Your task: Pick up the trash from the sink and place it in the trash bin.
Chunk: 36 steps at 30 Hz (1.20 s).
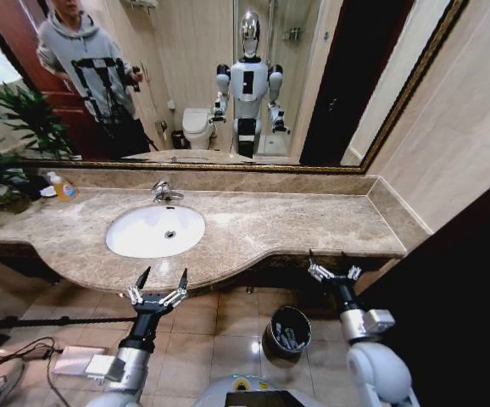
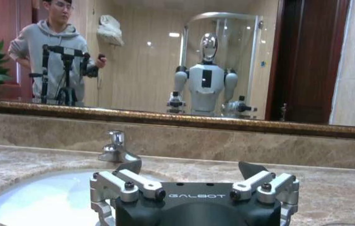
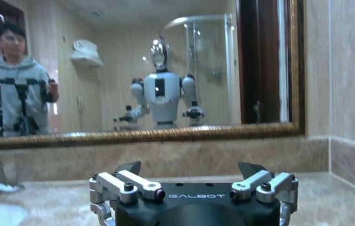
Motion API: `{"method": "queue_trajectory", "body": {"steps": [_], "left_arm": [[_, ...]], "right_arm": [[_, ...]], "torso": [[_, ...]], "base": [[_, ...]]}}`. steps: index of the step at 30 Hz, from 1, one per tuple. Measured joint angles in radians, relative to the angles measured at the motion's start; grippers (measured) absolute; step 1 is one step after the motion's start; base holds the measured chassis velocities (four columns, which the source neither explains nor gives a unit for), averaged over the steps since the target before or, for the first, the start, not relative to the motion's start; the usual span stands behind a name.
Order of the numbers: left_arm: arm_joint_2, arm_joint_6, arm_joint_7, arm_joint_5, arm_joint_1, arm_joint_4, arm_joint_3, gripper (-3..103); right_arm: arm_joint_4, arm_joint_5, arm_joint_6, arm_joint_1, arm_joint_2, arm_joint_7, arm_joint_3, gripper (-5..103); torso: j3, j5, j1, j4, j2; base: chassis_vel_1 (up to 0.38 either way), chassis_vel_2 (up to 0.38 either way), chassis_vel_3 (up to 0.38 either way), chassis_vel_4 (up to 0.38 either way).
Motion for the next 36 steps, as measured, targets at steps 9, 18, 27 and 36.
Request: {"method": "queue_trajectory", "body": {"steps": [9, 18, 27, 36], "left_arm": [[0.0, 0.0, 0.0, 0.0, 0.0, 0.0, 0.0, 100], [0.0, 0.0, 0.0, 0.0, 0.0, 0.0, 0.0, 100], [0.0, 0.0, 0.0, 0.0, 0.0, 0.0, 0.0, 100], [0.0, 0.0, 0.0, 0.0, 0.0, 0.0, 0.0, 100]], "right_arm": [[0.072, 0.0, -0.018, -0.025, 0.005, -0.014, 0.006, 100], [0.059, -0.016, 0.03, -0.073, 0.023, -0.036, 0.018, 100], [0.052, -0.023, 0.028, -0.075, 0.024, -0.057, 0.022, 100], [0.05, -0.024, 0.027, -0.075, 0.024, -0.057, 0.022, 100]], "torso": [[0.0, 0.0, 0.0, 0.0, 0.0], [0.0, 0.0, 0.0, 0.0, 0.0], [0.0, 0.0, 0.0, 0.0, 0.0], [0.0, 0.0, 0.0, 0.0, 0.0]], "base": [[0.0, 0.0, 0.0, 0.0], [0.0, 0.0, 0.0, 0.0], [0.0, 0.0, 0.0, 0.0], [0.0, 0.0, 0.0, 0.0]]}}
